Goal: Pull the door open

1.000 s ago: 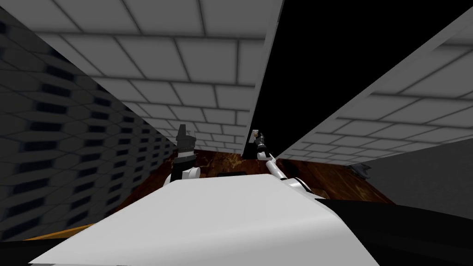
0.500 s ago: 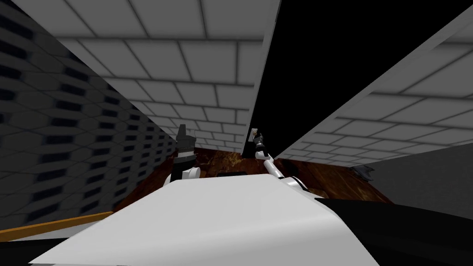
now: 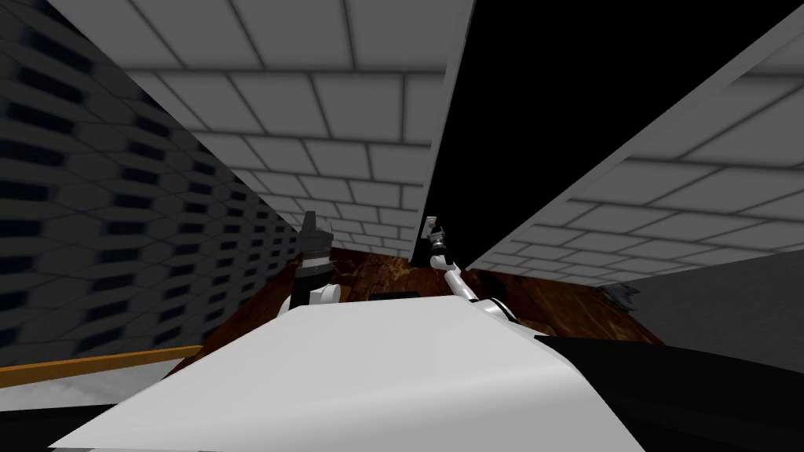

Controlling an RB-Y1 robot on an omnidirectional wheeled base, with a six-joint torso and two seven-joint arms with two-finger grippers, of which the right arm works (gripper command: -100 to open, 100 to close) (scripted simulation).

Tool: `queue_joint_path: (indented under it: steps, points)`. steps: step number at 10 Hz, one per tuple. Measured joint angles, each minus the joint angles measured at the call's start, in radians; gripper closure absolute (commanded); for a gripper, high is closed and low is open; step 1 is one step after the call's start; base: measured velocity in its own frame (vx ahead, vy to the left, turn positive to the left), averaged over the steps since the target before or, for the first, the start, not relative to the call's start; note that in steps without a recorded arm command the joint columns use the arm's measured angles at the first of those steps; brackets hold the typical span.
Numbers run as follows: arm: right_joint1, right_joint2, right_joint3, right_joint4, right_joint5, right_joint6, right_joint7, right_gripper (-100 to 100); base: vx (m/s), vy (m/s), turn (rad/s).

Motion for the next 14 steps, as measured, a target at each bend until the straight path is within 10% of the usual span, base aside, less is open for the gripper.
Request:
queue_joint_path:
  steps: [11,14]
  points:
    - [-0.036,0.074,0.007,0.0,-0.176,0.037,-0.246,-100,-0.065,-0.036,0.037]
    - [-0.014,0.041,-0.001,-0.011,-0.186,0.039,-0.269,-100,0.116,0.036,0.152]
